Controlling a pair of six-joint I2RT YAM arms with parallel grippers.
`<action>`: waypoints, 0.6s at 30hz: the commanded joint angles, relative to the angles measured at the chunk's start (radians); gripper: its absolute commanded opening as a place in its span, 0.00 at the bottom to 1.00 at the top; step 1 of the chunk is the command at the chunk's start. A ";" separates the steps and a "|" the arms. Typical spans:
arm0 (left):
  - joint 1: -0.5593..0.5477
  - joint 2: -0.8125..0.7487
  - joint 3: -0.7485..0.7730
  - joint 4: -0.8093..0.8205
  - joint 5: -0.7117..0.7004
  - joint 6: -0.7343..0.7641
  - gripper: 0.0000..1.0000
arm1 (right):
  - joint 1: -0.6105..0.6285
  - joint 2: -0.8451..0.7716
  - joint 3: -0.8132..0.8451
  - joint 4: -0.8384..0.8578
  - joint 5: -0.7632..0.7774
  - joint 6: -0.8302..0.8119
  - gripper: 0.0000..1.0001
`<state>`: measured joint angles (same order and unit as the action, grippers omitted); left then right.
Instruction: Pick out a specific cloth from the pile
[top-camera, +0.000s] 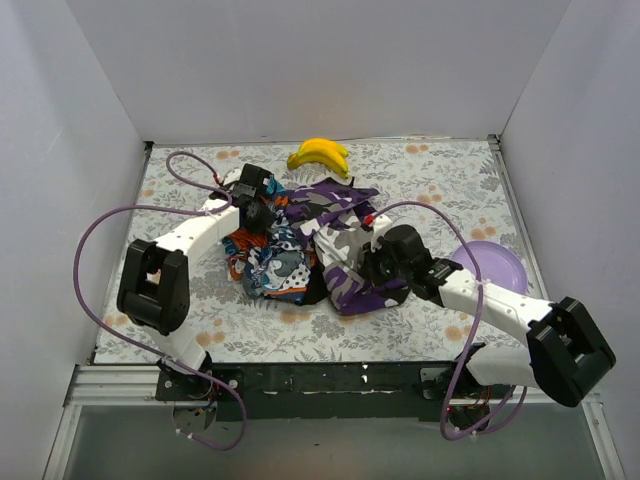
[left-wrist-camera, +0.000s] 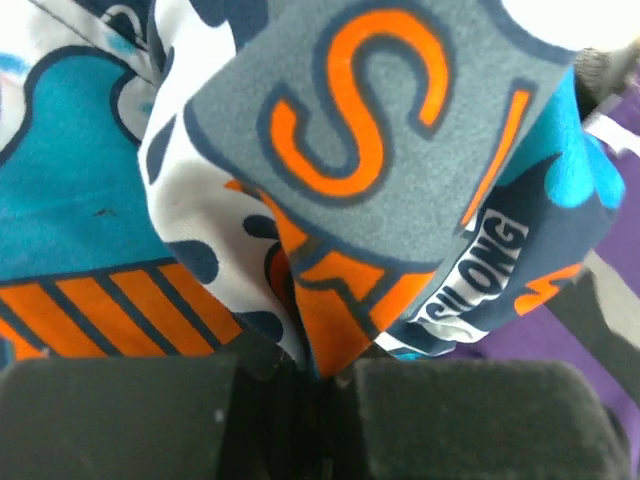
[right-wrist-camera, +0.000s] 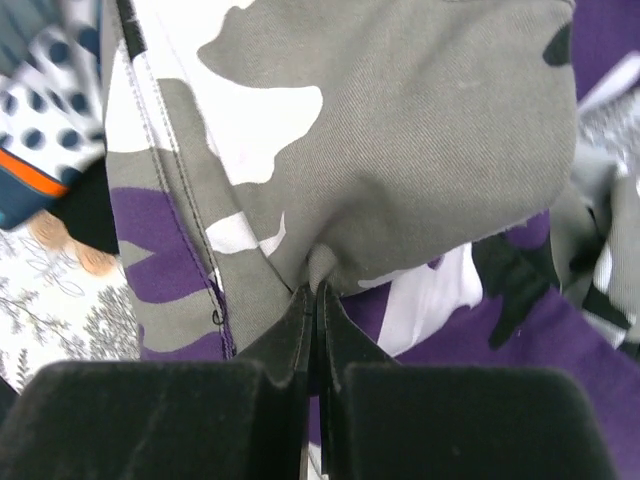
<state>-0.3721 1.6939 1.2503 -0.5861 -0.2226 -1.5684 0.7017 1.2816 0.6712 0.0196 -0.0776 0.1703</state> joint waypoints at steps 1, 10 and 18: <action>0.016 -0.054 0.028 -0.144 -0.191 -0.041 0.00 | -0.004 -0.097 -0.100 -0.158 0.125 0.072 0.01; 0.329 -0.429 -0.188 -0.259 -0.308 -0.001 0.00 | -0.071 -0.162 -0.151 -0.273 0.194 0.144 0.01; 0.424 -0.579 -0.298 -0.118 0.035 0.143 0.00 | -0.071 -0.222 -0.084 -0.219 0.006 0.051 0.37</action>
<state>0.0620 1.1606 1.0100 -0.7921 -0.4011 -1.5204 0.6338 1.0981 0.5407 -0.1669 0.0154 0.2756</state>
